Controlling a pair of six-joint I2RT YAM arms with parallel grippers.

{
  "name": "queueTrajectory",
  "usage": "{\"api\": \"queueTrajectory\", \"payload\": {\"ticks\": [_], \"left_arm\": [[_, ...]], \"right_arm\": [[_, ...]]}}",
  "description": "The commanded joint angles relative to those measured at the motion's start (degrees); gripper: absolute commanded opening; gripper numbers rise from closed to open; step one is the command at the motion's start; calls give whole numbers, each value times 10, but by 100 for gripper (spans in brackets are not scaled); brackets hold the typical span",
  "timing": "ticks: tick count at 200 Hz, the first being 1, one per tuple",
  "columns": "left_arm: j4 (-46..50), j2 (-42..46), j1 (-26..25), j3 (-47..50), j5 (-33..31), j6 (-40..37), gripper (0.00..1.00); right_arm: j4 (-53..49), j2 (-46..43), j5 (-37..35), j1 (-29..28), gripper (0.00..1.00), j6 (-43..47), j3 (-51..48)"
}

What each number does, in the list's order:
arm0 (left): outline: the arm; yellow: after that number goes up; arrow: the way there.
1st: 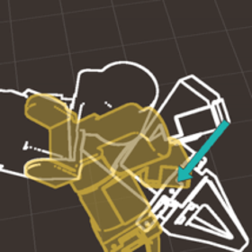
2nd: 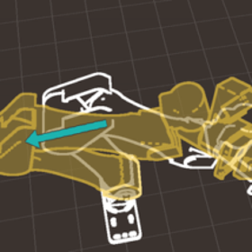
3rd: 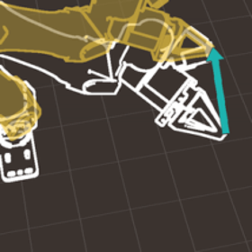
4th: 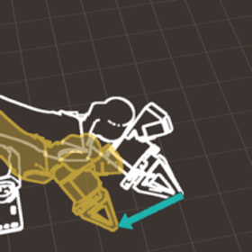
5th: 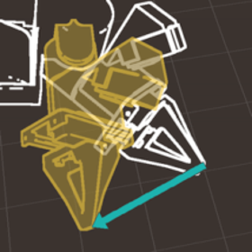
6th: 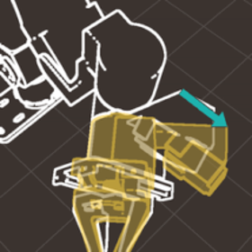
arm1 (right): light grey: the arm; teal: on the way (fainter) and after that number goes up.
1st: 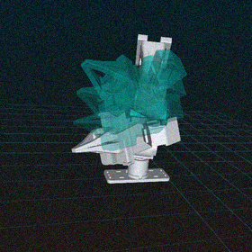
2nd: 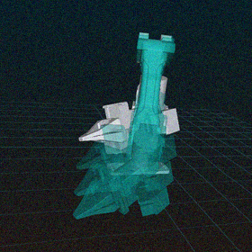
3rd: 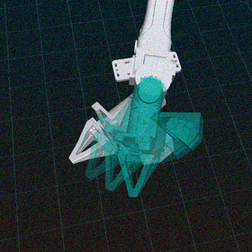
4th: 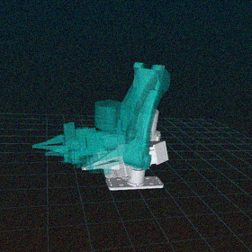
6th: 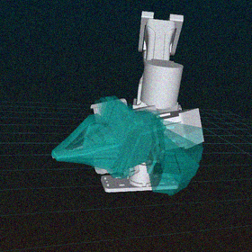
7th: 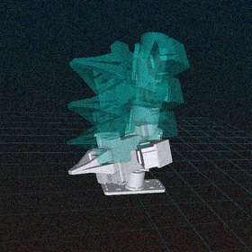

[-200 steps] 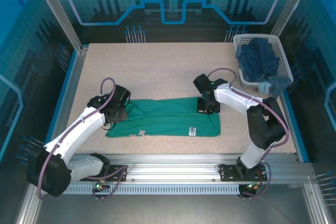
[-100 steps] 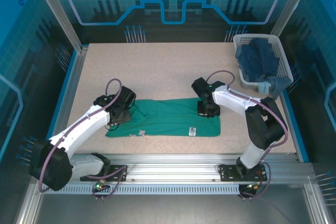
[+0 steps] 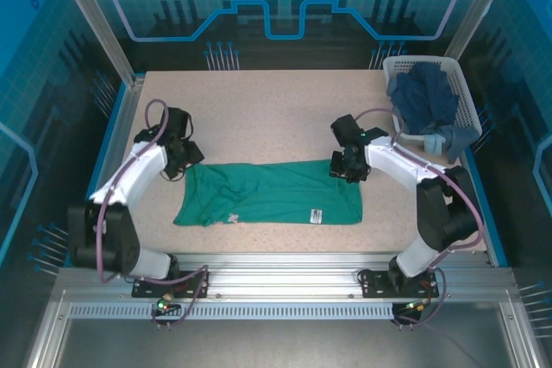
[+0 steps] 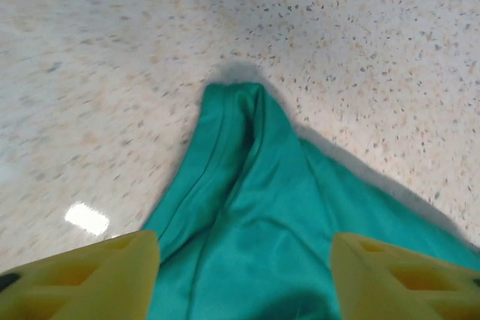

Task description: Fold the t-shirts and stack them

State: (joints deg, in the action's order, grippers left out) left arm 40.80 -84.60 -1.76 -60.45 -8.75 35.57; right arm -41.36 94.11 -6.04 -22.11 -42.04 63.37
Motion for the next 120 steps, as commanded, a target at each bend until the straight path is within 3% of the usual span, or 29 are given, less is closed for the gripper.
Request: {"api": "queueTrajectory", "payload": {"ticks": [1, 41, 76, 120], "left_arm": [[-70, -58, 23, -14, 97, -23, 55], [-78, -134, 47, -26, 107, -35, 46], [-109, -145, 47, -10, 110, -38, 41], [-115, -159, 50, -18, 77, -56, 11]], "right_arm": [[34, 35, 65, 20, 37, -1, 21], [16, 82, 73, 36, 36, -19, 44], [19, 103, 78, 39, 37, -27, 49], [16, 130, 66, 50, 37, -33, 52]]}}
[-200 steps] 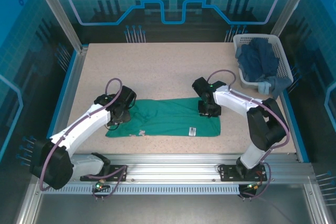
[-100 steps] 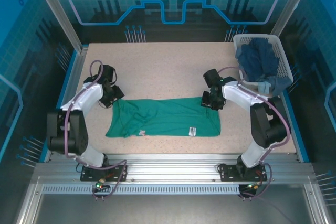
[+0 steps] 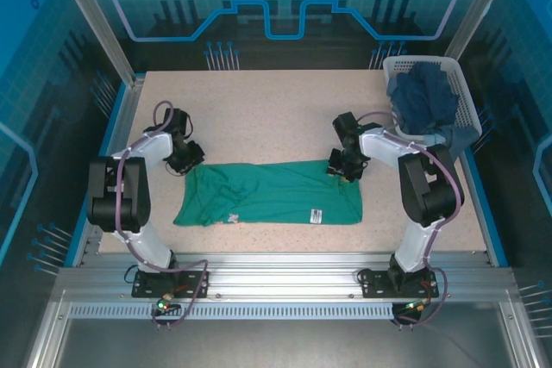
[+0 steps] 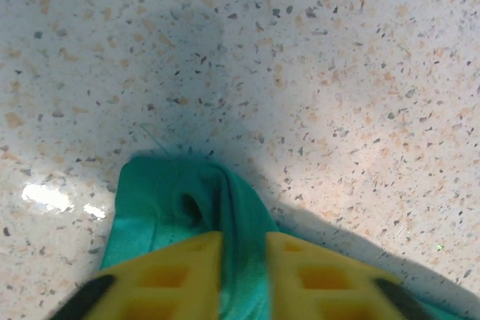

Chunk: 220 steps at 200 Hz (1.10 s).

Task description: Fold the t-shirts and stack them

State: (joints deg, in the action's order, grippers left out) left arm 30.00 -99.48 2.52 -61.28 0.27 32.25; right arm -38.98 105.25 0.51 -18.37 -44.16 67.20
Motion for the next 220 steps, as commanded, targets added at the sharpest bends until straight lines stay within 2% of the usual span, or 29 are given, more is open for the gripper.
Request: {"api": "queueTrajectory", "payload": {"ticks": [1, 12, 29, 101, 171, 185, 220], "left_arm": [[-7, -10, 8, -10, -14, -23, 10], [-8, -8, 12, -9, -22, -29, 4], [-7, -8, 20, -10, -24, -39, 0], [10, 23, 42, -23, -25, -74, 0], [41, -9, 44, -38, -30, -83, 0], [51, -13, 43, -42, -19, -78, 19], [84, 48, 40, -36, -28, -40, 46]], "right_arm": [[-9, 20, 0, 13, 37, -12, 14], [-13, 25, -3, 13, 36, -13, 19], [-19, 29, -8, 14, 36, -17, 21], [-44, 51, -21, 17, 36, -20, 32], [-50, 40, -27, 7, 37, -8, 43], [-56, 26, -39, -3, 39, 7, 56], [-83, -20, -75, -32, 42, 30, 84]]}}
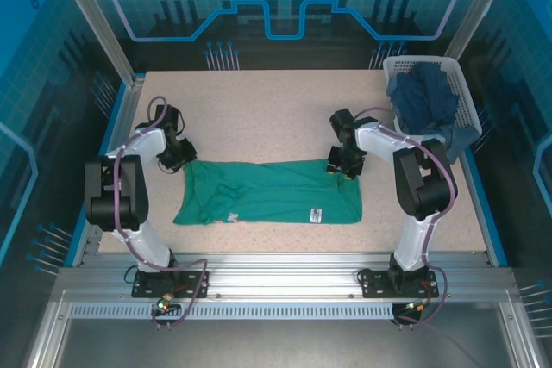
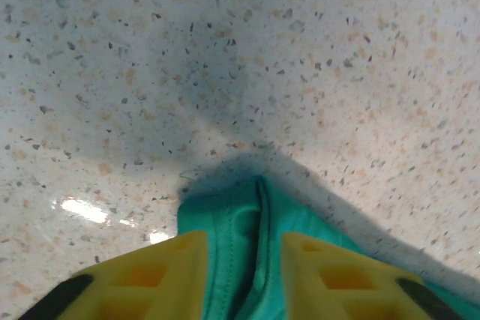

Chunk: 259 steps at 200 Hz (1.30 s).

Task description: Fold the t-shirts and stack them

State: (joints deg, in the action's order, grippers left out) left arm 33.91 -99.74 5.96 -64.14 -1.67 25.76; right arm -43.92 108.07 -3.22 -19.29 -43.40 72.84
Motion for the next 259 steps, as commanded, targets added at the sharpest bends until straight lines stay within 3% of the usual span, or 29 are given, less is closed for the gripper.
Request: {"api": "queueTrajectory", "payload": {"ticks": [1, 28, 47, 71, 88, 114, 146, 259], "left_arm": [[46, 53, 6, -6, -9, 27, 47], [83, 132, -19, 19, -14, 68, 50], [86, 189, -40, 75, 15, 113, 48], [71, 243, -43, 164, 87, 171, 43], [45, 264, -43, 205, 101, 159, 40], [20, 249, -26, 215, 100, 113, 39], [-16, 203, -17, 220, 92, 75, 37], [-90, 149, -11, 234, 98, 42, 26]], "right_arm": [[-34, -50, -39, -23, 42, 22, 27], [-38, -94, -69, -55, 42, 26, 20], [-19, -114, -65, -82, 42, 37, 5], [39, -117, 4, -98, 42, 49, -30], [90, -113, 67, -101, 43, 52, -54], [94, -90, 105, -109, 43, 57, -47], [78, -77, 99, -102, 43, 31, -63], [75, -50, 108, -87, 43, 9, -69]]}}
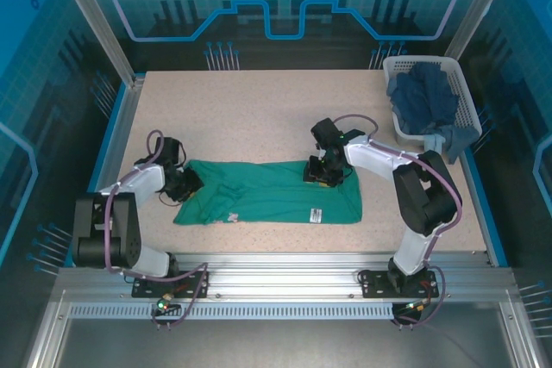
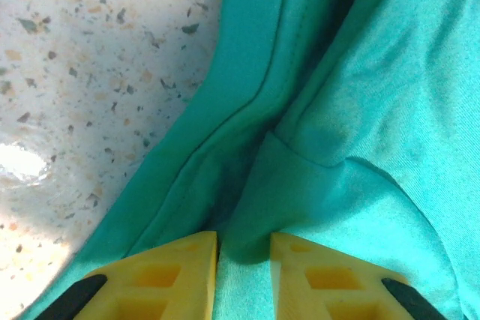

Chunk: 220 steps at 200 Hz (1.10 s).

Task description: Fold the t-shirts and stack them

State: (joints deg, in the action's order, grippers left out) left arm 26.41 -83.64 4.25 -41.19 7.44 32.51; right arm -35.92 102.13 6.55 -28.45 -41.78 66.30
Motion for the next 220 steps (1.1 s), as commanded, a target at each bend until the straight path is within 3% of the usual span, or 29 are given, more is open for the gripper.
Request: {"api": "queueTrajectory", "payload": {"ticks": [1, 86, 149, 220], "left_arm": [[-15, -12, 6, 5, 6, -26, 25], [34, 53, 5, -18, -4, -21, 0], [67, 85, 5, -32, -5, 8, 0], [95, 37, 6, -112, -26, 2, 0]], "right_arm": [[-5, 10, 10, 5, 43, -8, -4], [-19, 23, -3, 4, 43, -10, -9], [-36, 41, -23, 5, 42, -14, -10], [-43, 49, -33, 5, 41, -13, -16]]}}
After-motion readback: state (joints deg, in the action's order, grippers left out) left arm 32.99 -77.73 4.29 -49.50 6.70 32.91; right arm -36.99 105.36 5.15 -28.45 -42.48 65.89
